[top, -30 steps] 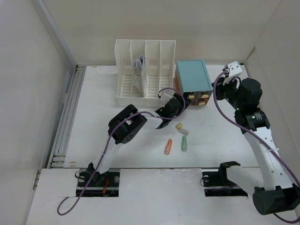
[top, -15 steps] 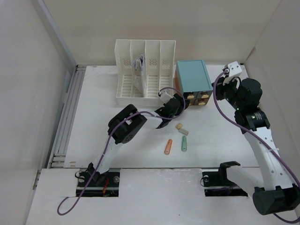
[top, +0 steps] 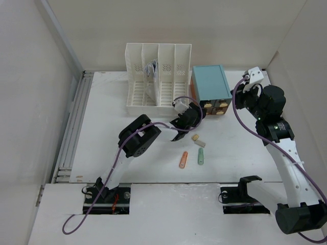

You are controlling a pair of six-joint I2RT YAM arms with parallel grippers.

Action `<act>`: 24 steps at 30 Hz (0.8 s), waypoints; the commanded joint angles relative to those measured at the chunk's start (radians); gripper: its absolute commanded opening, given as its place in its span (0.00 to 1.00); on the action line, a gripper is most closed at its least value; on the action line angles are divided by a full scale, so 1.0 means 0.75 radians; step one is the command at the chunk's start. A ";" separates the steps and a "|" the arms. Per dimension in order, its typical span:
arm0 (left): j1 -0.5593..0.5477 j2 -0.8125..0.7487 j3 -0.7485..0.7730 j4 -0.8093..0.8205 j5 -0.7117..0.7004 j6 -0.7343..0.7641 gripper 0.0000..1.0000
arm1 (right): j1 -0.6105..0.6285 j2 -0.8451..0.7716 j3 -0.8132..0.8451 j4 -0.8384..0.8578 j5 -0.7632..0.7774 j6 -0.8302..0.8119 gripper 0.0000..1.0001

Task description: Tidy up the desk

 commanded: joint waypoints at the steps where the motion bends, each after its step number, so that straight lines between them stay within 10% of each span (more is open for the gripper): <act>1: 0.016 -0.045 -0.016 0.070 -0.093 0.031 0.56 | -0.006 -0.026 0.005 0.076 -0.020 -0.004 0.08; 24: -0.039 -0.045 0.112 0.009 -0.147 0.319 0.57 | -0.006 -0.026 -0.008 0.076 -0.020 -0.016 0.08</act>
